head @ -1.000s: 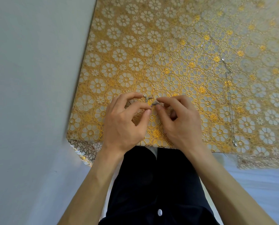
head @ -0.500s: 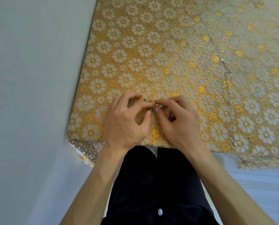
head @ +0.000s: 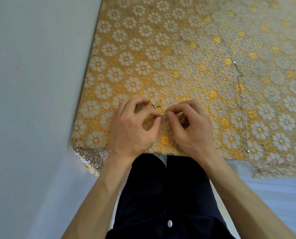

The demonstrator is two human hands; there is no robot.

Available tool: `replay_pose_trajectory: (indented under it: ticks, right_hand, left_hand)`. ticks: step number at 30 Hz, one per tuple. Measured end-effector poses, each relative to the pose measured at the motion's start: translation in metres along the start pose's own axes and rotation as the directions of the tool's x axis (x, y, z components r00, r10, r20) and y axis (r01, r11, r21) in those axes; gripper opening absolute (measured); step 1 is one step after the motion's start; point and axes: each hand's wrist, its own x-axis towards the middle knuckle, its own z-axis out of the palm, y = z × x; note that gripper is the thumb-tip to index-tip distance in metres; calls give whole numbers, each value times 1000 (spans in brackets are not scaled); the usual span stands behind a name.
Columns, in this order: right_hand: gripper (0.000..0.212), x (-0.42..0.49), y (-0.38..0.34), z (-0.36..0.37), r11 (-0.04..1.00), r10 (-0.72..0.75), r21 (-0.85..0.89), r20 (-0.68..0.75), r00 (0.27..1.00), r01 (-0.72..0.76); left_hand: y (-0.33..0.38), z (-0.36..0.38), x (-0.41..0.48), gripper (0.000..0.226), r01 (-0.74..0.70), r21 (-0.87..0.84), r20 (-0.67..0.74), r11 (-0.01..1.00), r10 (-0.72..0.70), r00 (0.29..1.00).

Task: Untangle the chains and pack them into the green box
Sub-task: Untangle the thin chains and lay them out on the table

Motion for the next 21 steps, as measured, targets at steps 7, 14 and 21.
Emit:
replay_pose_trajectory:
  ticks: [7,14,21]
  right_hand:
    - [7,0,0,0,1000,7,-11,-17,1000,-8]
    - [10,0,-1,1,999,6,-37,-25,1000,-6]
    - [10,-1,-2,1,998,13,-55,-27,1000,-14]
  left_hand:
    - [-2,1,1,9,27,-72,-44,997,-31,999]
    - [-4,1,2,14,25,-75,-77,997,-31,997]
    - [-4,1,2,17,27,-68,-72,997,-32,997]
